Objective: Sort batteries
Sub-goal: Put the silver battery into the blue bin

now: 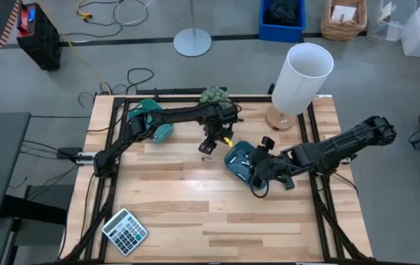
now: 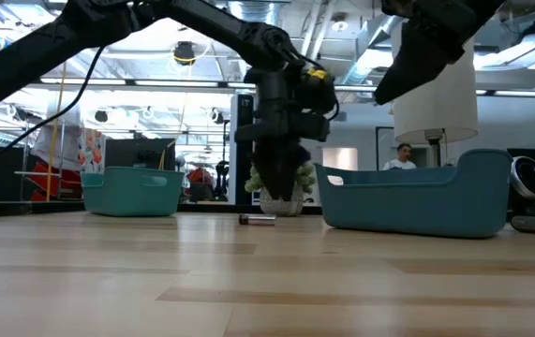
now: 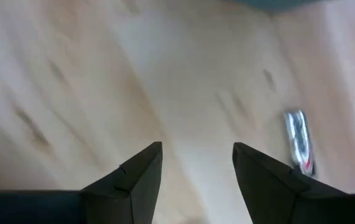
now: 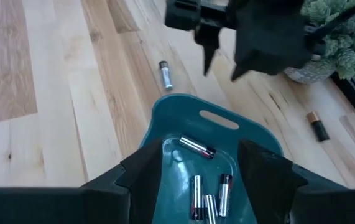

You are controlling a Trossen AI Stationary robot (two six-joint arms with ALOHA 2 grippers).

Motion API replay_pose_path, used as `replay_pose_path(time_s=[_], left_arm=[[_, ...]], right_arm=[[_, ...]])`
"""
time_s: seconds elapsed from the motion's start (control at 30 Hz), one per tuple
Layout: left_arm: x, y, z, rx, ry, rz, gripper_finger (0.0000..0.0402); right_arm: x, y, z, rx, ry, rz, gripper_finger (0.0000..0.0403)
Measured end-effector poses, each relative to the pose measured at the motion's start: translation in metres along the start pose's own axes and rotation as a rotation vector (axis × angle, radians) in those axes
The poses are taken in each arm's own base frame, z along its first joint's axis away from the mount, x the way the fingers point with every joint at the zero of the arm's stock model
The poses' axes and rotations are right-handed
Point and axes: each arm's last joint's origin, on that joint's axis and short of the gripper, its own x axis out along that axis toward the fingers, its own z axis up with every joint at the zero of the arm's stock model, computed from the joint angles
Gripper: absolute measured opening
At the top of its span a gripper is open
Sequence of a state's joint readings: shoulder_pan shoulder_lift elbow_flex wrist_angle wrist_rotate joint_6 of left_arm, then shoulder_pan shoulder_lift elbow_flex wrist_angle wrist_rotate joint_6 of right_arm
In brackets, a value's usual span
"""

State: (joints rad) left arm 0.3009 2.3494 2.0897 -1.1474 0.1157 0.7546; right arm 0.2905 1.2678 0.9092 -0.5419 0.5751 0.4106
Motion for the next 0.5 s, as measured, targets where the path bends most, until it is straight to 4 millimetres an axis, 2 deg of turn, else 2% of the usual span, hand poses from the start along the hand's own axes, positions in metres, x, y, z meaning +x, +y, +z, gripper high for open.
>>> replay_pose_path(time_s=[0.07, 0.3, 0.4, 0.5], left_arm=[[0.001, -0.009, 0.003, -0.027, 0.022, -0.037, 0.0193], [0.006, -0.053, 0.03, -0.087, 0.105, -0.061, 0.0192], [-0.001, -0.076, 0.042, -0.103, 0.14, -0.014, 0.0186], [-0.015, -0.104, 0.055, -0.122, 0.084, 0.038, 0.0174]], right_arm=[[-0.001, 0.001, -0.001, -0.005, -0.001, 0.005, 0.0224], [-0.004, 0.006, -0.003, -0.025, -0.001, 0.023, 0.0224], [-0.006, 0.009, -0.004, -0.034, -0.003, 0.032, 0.0224], [-0.008, 0.011, -0.005, -0.043, -0.004, 0.038, 0.0224]])
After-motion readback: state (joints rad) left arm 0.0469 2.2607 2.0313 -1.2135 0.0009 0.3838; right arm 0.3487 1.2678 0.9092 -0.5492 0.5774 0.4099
